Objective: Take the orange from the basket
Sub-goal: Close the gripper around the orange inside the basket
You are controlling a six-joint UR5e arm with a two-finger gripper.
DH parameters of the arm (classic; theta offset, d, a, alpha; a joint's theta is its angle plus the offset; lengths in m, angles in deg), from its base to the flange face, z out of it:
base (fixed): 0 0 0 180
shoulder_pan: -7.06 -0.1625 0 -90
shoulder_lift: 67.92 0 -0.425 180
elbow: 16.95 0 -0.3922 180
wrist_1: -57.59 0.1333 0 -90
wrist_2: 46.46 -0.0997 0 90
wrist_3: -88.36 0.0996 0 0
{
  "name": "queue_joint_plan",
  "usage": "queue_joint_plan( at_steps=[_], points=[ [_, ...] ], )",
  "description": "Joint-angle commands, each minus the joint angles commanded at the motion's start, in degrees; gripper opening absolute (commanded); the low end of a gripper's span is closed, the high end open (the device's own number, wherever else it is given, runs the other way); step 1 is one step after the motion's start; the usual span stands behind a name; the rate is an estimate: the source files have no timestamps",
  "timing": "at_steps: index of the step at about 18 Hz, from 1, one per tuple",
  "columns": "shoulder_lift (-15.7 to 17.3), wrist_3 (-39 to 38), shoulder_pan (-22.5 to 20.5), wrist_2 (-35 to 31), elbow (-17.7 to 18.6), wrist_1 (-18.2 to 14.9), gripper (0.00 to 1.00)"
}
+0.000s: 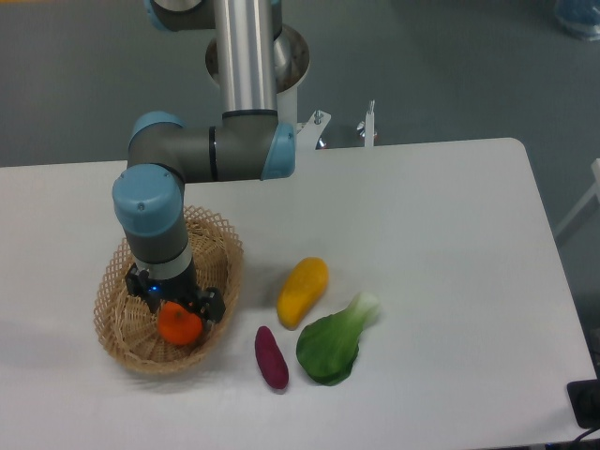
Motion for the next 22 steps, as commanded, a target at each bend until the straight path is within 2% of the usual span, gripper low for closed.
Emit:
queue_joint_plan(
  at_steps=[17,20,21,22],
  points=[
    [-3.4,0.1,1.6,-0.8,0.0,0.2,0.99],
    [-3.3,0.1,1.6,-0.7,-0.1,0.2,0.62],
    [-3.1,0.1,1.6,-0.6,-0.1,0.2,0.55],
    [-2.8,0.1,1.6,-0.4,-0.2,0.1,0.52]
  ],
)
